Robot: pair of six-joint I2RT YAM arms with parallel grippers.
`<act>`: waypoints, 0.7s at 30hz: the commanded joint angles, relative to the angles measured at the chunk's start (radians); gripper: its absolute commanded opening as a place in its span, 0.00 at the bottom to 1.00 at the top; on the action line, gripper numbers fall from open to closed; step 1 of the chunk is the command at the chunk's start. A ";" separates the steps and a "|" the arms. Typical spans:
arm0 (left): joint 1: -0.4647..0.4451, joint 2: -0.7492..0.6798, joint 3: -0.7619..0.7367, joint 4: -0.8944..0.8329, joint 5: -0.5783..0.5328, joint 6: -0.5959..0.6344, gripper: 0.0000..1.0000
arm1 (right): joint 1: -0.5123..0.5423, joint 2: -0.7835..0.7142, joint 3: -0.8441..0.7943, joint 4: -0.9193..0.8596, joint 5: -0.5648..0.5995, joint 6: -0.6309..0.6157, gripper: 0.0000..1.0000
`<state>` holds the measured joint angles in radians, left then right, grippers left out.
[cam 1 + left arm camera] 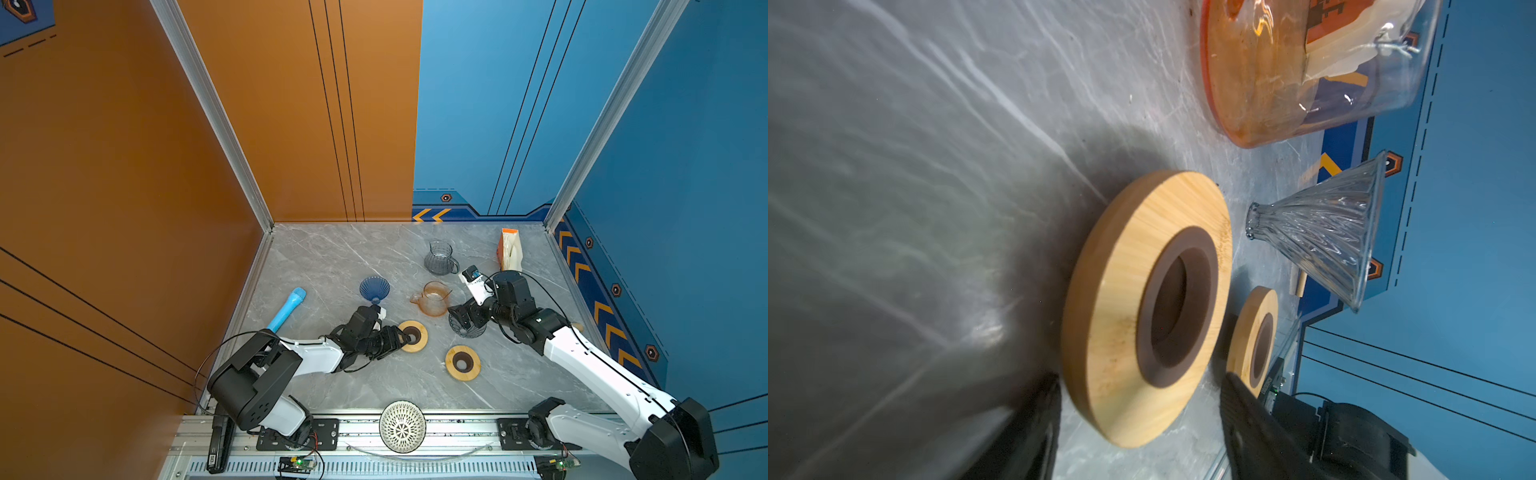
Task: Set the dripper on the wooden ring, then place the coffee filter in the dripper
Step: 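Close the left gripper on the rim of the bamboo stand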
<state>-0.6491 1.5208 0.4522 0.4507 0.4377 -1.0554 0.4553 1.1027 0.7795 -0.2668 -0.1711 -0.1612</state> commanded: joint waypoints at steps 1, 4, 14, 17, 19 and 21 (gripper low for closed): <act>-0.007 0.043 0.011 -0.010 0.030 -0.016 0.59 | -0.007 -0.017 -0.014 0.021 0.028 -0.018 1.00; -0.006 0.062 0.027 -0.010 0.045 -0.010 0.56 | -0.007 -0.015 -0.013 0.024 0.028 -0.018 1.00; -0.007 0.066 0.046 -0.010 0.061 -0.003 0.46 | -0.008 -0.020 -0.022 0.040 0.034 0.007 1.00; -0.006 0.064 0.049 -0.010 0.063 -0.004 0.45 | -0.009 -0.018 -0.022 0.043 0.033 0.012 1.00; -0.006 0.065 0.053 -0.010 0.064 -0.005 0.43 | -0.009 -0.017 -0.020 0.045 0.032 0.014 1.00; -0.006 0.065 0.058 -0.010 0.068 -0.003 0.43 | -0.009 -0.012 -0.016 0.045 0.034 0.014 1.00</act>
<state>-0.6491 1.5826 0.4862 0.4599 0.4770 -1.0668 0.4507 1.1027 0.7700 -0.2428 -0.1528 -0.1577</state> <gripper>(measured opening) 0.435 0.999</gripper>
